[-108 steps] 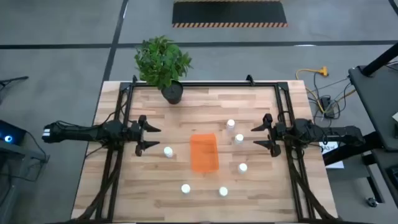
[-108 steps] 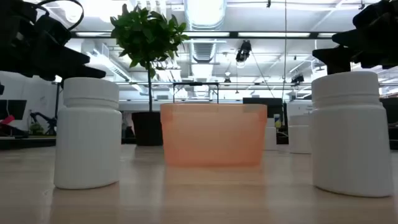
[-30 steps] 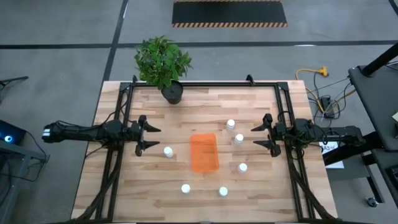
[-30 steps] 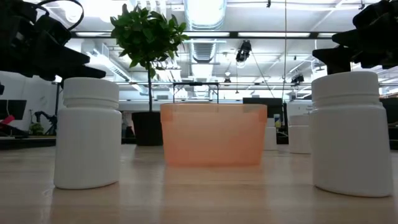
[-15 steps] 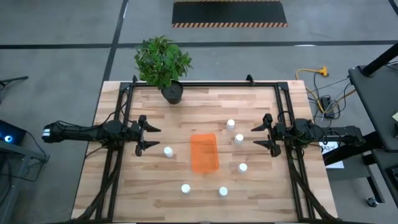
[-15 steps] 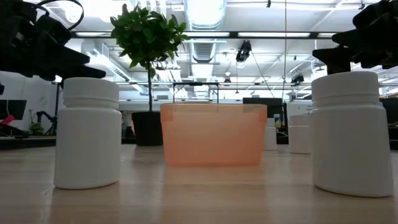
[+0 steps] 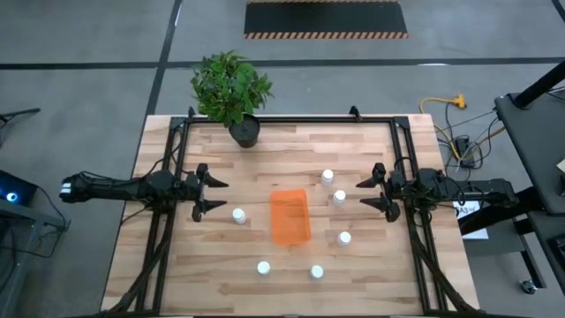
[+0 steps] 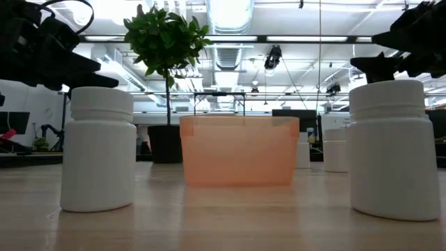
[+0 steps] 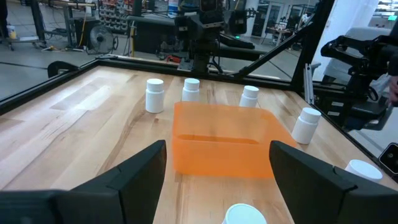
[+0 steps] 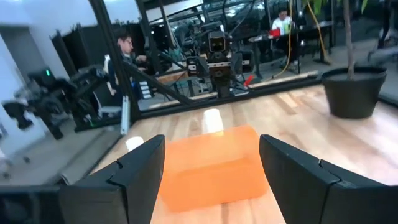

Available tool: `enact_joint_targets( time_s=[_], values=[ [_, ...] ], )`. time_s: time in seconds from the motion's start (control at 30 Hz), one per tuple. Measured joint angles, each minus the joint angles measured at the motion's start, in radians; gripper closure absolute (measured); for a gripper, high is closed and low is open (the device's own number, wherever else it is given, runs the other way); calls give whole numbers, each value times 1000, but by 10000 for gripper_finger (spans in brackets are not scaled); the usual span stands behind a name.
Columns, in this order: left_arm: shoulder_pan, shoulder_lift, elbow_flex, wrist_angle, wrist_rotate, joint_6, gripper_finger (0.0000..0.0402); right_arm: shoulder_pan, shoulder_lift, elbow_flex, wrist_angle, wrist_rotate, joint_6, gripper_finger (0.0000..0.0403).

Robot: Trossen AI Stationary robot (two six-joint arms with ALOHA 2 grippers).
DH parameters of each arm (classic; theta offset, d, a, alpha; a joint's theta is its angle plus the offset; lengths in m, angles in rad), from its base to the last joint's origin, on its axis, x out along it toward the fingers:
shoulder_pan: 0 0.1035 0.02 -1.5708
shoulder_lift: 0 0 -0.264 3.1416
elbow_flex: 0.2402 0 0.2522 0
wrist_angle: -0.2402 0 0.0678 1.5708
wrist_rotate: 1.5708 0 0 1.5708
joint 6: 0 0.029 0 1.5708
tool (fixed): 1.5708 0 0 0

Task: Pick and place pill bottles into a basket
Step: Put the white pill bottle into the orange container

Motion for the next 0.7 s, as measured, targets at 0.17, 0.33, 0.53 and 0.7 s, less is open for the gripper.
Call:
enact_joint_targets(
  time_s=[0.17,0.33,0.53,0.7],
  values=[
    [0,0,0,0,0,0,134,0,0,0,54,0,135,154],
    [0,0,0,0,0,0,134,0,0,0,148,0,288,154],
    [0,0,0,0,0,0,134,0,0,0,320,66,347,154],
    [0,0,0,0,0,0,134,0,0,0,481,182,341,154]
  ],
)
